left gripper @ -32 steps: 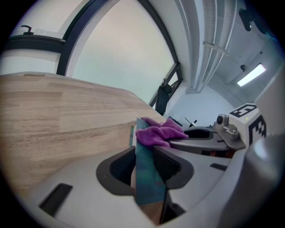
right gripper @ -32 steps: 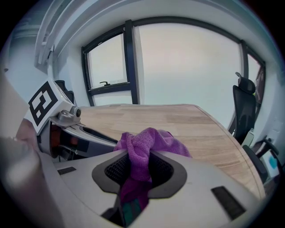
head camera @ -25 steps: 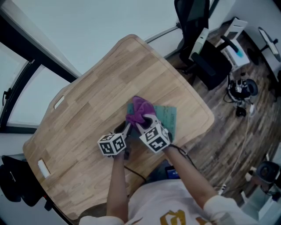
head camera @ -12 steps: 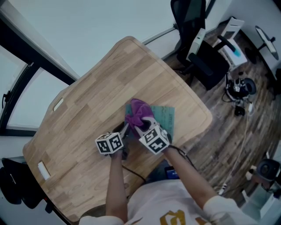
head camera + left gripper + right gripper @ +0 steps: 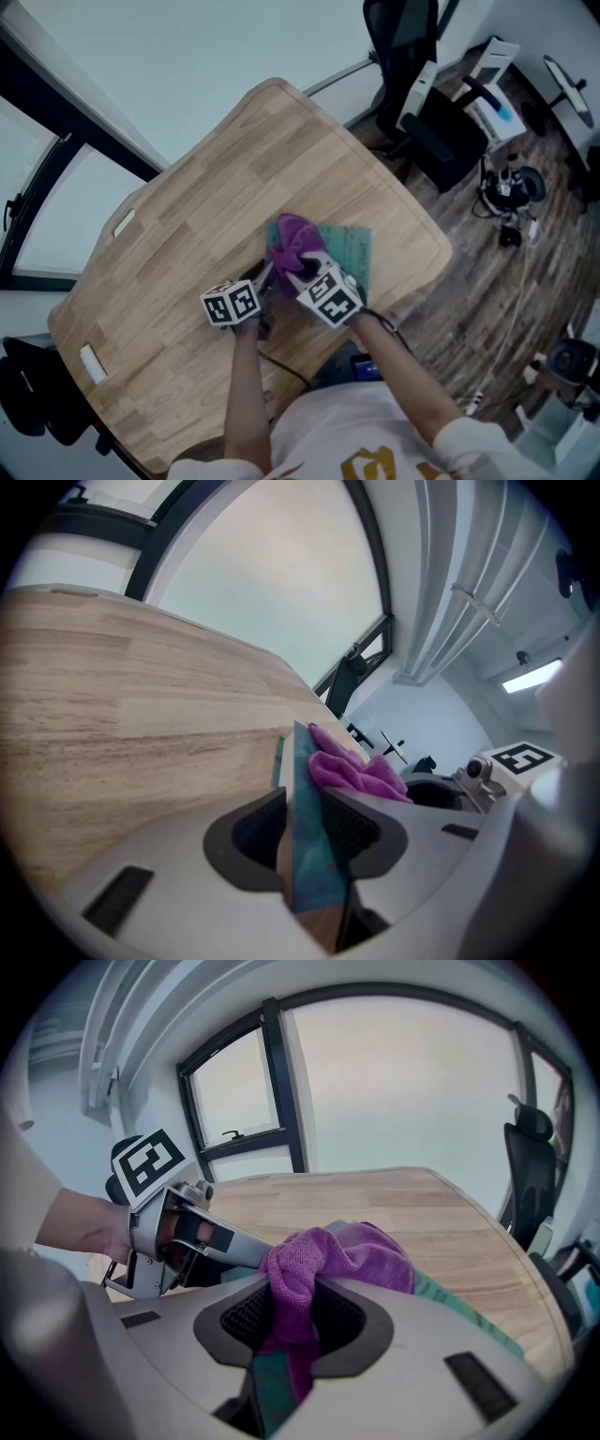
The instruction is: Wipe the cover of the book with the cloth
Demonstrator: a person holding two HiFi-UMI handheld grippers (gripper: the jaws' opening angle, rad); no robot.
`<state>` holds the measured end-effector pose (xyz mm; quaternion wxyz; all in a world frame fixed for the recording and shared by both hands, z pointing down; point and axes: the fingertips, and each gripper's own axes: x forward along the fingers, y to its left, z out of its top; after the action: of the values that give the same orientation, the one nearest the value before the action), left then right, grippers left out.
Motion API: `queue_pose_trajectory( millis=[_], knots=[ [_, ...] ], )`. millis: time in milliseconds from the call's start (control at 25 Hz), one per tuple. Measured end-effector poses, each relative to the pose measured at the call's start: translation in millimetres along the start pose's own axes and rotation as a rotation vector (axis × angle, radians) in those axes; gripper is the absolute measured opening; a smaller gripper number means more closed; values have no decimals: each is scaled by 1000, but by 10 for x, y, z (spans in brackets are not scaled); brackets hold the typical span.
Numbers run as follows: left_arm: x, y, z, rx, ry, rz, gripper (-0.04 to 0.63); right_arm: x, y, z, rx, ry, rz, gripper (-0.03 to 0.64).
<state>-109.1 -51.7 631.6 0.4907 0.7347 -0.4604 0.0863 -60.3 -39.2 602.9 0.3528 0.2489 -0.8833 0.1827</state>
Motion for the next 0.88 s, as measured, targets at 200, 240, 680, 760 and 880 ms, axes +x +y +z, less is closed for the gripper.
queue_pose_trajectory(
  millis=[200,240,680,760,880],
  knots=[
    [4,8,-12,-9,3,-3,121,-19,41,-32,21,33,60,98],
    [3,10,-13,-9,2,-1,121,-26,53,-37,28,38,72,98],
    [14,1,2,-15,3,-6,121,-13,77,-113,36,41,129,97],
    [10,-13,15,-18,0,-10,121,-11,76,-110,44,41,124,98],
    [-1,4,4,-20,-2,-3,121,-44,125,-92,65,52,111,97]
  ],
)
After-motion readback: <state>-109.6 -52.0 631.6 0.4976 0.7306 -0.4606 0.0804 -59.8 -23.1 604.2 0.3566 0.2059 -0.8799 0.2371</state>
